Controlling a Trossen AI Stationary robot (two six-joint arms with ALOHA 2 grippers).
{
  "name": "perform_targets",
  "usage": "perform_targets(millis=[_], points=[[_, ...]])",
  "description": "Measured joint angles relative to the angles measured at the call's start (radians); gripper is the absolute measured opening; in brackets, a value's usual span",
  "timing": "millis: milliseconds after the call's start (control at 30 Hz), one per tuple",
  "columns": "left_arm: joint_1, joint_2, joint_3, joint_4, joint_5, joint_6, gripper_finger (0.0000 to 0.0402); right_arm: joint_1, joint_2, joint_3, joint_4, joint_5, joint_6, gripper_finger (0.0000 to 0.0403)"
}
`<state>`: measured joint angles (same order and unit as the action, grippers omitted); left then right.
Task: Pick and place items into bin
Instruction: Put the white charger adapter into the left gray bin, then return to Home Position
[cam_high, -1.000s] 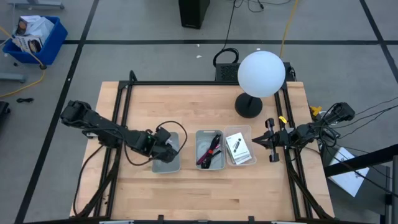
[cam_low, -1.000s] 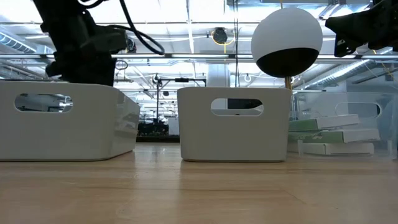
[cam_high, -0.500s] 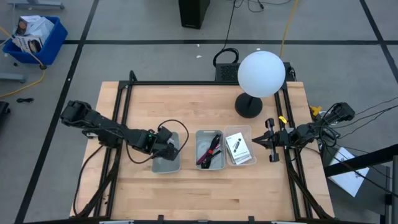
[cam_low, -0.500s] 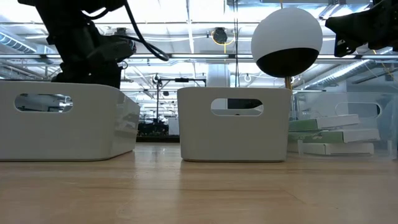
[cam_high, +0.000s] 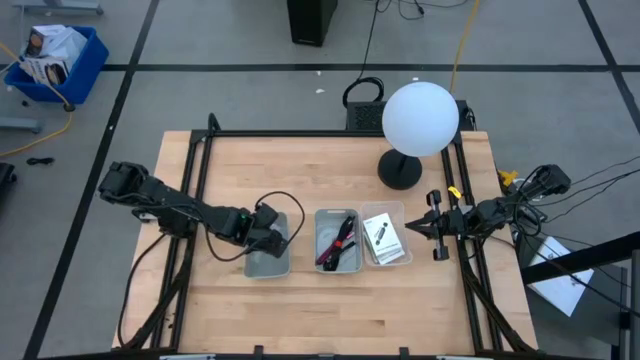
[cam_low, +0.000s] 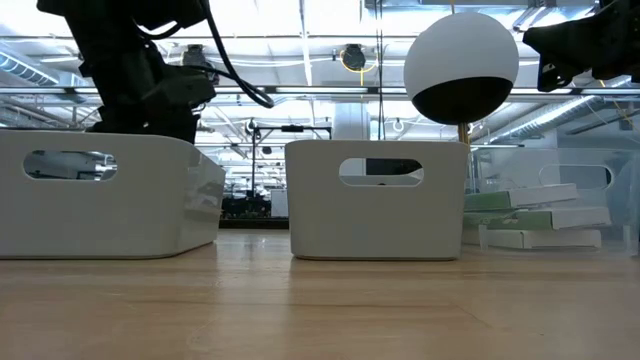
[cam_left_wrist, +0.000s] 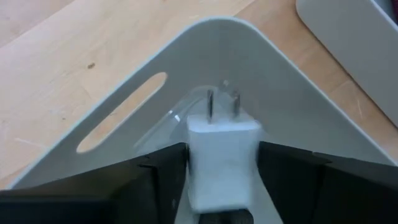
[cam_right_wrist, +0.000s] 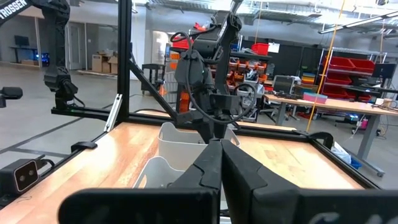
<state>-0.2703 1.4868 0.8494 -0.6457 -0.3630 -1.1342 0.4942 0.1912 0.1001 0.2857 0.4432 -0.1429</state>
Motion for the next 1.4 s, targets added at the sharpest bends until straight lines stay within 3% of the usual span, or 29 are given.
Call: perform_targets(millis=[233, 467, 667, 867, 1033, 1267, 1400], points=[[0.0, 0.0, 0.0, 0.0, 0.0, 0.007, 0.0254, 0.0, 0.0, 0.0, 0.0, 0.0, 0.0, 0.0], [0.0, -0.026, 0.037, 0.019, 0.045, 0.135, 0.0259, 0.0, 0.0, 0.0, 0.0, 0.0, 0.0, 0.0], [-0.052, -0.047, 0.132, 0.151, 0.105, 0.265, 0.0201, 0.0, 0.0, 0.0, 0.013, 0.0, 0.0, 0.0], [-0.153, -0.046, 0.157, 0.35, 0.105, 0.412, 0.0094, 0.0, 0.0, 0.0, 0.023, -0.001, 0.004, 0.0], [-0.246, -0.016, 0.151, 0.418, 0.076, 0.493, 0.0012, 0.0, 0.0, 0.0, 0.029, -0.002, 0.026, 0.0], [-0.303, 0.003, 0.079, 0.484, 0.053, 0.452, 0.0021, 0.0, 0.0, 0.0, 0.028, -0.002, 0.026, 0.0], [-0.336, 0.002, 0.012, 0.528, -0.064, 0.496, 0.0006, 0.0, 0.001, 0.0, 0.028, -0.001, -0.001, 0.0]])
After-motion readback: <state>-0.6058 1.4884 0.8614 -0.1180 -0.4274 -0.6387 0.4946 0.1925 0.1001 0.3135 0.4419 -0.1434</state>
